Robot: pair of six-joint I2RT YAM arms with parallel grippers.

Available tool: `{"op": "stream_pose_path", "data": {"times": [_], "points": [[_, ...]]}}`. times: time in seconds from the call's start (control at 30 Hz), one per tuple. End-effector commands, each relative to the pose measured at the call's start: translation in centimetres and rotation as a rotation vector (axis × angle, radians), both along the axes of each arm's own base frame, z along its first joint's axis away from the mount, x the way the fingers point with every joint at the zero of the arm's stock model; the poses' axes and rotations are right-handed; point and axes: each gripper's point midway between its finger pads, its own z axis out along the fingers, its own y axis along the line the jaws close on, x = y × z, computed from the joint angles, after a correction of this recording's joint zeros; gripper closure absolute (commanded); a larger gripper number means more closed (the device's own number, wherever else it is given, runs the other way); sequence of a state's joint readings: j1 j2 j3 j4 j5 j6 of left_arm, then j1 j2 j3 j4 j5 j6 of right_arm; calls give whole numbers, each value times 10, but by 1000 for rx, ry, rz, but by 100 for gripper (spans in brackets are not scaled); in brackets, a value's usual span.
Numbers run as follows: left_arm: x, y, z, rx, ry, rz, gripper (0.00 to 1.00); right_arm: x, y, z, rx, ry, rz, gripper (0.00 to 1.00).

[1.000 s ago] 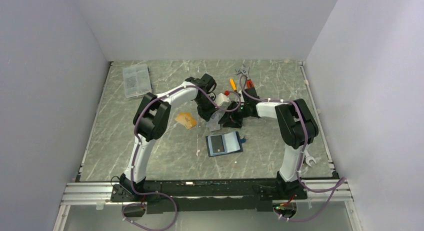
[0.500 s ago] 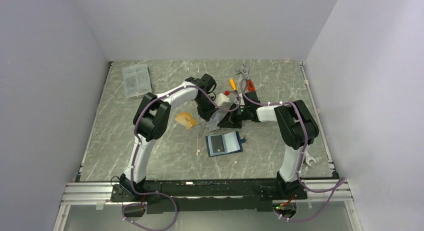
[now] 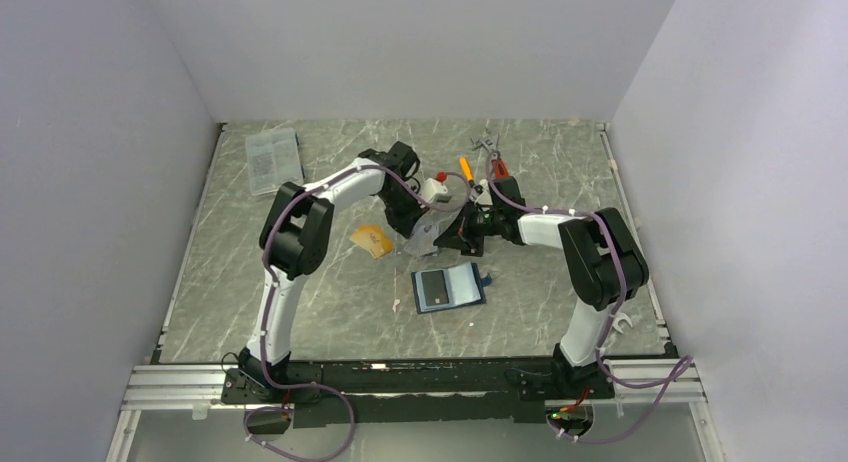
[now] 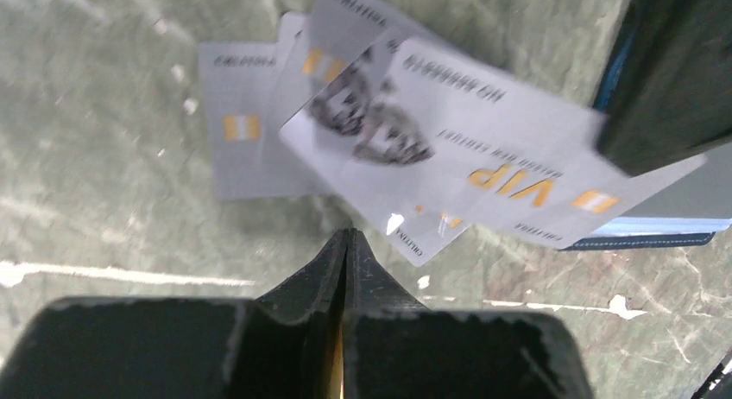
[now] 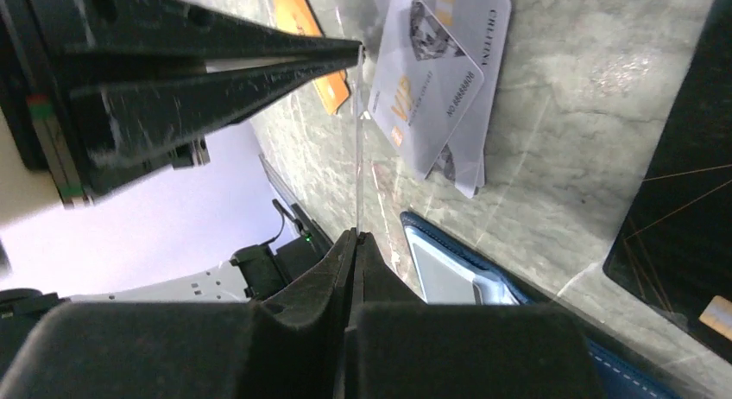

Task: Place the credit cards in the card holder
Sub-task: Pick up the credit card from the center of the board.

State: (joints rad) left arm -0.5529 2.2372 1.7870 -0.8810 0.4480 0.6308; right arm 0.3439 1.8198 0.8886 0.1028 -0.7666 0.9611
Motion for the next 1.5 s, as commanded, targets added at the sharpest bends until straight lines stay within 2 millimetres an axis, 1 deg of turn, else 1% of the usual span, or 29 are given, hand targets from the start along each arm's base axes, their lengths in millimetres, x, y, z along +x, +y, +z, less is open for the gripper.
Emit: {"op": "stream_pose_path", "data": {"times": [0.0, 0.13, 0.23, 0.3, 0.37, 0.5, 0.6, 0.67, 0.73, 0.77, 0.87, 0.9, 0.97, 1.0, 1.03, 1.13, 1.23, 1.33, 1.47], "points": [[12, 10, 56, -93, -46, 65, 91, 7, 0, 24, -4, -71, 14, 100], [13, 14, 89, -153, -74, 86, 83, 10, -1, 30, -33, -97, 33, 100], [9, 12, 102, -192, -67, 94, 81, 11, -2, 36, -50, -125, 50, 100], [3, 10, 108, -220, -42, 96, 80, 12, -7, 41, -90, -157, 63, 100], [-3, 9, 114, -259, -4, 104, 79, 10, -15, 45, -163, -189, 82, 100], [-6, 15, 127, -332, 36, 132, 78, 1, -43, 52, -367, -240, 116, 100], [-6, 25, 134, -366, 66, 151, 78, -18, -60, 58, -455, -250, 140, 100], [-8, 30, 136, -391, 91, 166, 78, -31, -63, 63, -453, -266, 151, 100], [-14, 30, 140, -444, 131, 175, 78, -39, -58, 70, -400, -300, 149, 100], [-19, 28, 145, -483, 166, 171, 78, -41, -54, 77, -358, -334, 145, 100], [-41, 18, 164, -616, 319, 151, 77, -46, -41, 109, -222, -467, 142, 100], [-48, 15, 172, -661, 368, 140, 74, -47, -36, 121, -178, -513, 147, 100], [-59, 10, 188, -736, 445, 123, 59, -47, -31, 144, -116, -594, 153, 100], [-62, 8, 195, -766, 471, 121, 14, -48, -28, 154, -90, -633, 156, 100], [-65, 7, 203, -795, 501, 119, 2, -49, -26, 165, -65, -672, 160, 100], [-68, 4, 227, -858, 537, 109, 1, -53, -21, 191, 3, -758, 176, 100], [-72, 2, 247, -893, 539, 103, 1, -55, -19, 206, 39, -793, 181, 100], [-80, -2, 268, -931, 507, 56, 0, -55, -12, 225, 112, -832, 180, 100], [-86, -7, 280, -951, 496, 18, 1, -55, -6, 243, 199, -859, 171, 100]]}}
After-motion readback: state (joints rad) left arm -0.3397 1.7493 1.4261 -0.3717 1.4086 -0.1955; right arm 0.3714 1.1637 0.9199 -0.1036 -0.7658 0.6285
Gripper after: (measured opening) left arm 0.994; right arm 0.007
